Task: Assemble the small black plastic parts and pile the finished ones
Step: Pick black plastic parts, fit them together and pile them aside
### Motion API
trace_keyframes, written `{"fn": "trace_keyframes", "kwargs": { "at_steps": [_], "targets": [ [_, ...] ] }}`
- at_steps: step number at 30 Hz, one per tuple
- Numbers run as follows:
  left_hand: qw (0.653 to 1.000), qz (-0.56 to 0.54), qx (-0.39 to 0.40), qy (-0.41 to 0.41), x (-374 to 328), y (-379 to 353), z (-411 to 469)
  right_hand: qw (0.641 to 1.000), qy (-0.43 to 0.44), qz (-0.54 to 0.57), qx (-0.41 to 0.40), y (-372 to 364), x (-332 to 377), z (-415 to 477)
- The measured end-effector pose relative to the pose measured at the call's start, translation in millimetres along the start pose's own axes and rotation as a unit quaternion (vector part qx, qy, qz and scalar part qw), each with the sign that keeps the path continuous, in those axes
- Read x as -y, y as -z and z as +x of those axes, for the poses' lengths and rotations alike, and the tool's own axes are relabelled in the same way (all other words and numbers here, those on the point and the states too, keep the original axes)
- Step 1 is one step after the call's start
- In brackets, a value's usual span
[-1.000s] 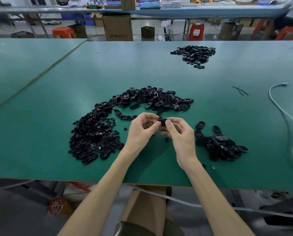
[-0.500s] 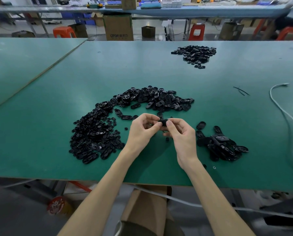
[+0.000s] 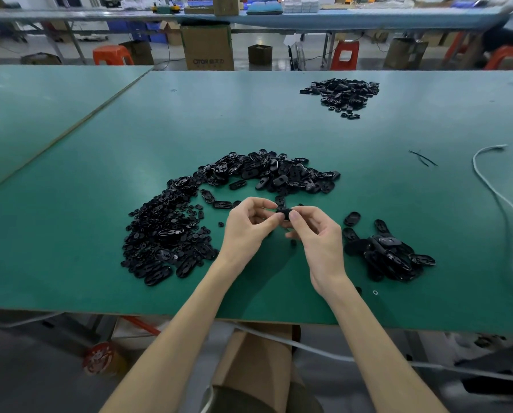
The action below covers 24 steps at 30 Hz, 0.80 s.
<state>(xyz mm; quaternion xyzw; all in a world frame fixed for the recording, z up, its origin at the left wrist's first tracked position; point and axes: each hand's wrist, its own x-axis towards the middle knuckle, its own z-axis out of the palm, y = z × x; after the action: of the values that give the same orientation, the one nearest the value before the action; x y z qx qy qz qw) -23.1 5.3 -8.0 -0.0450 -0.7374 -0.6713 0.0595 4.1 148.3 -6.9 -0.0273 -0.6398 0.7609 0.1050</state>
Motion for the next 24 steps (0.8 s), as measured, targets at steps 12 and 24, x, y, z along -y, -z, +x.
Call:
{"fn": "trace_keyframes", "kwargs": {
  "at_steps": [12,24],
  "targets": [
    [0.998,0.012,0.035,-0.041,2.0,1.2,2.0,1.000,-0.006,0.016,0.007,1.5,-0.1,0.3],
    [0.998,-0.024,0.038,-0.038,4.1,1.3,3.1,1.000,-0.003,-0.011,0.002,1.6,-1.5,1.1]
  ]
}}
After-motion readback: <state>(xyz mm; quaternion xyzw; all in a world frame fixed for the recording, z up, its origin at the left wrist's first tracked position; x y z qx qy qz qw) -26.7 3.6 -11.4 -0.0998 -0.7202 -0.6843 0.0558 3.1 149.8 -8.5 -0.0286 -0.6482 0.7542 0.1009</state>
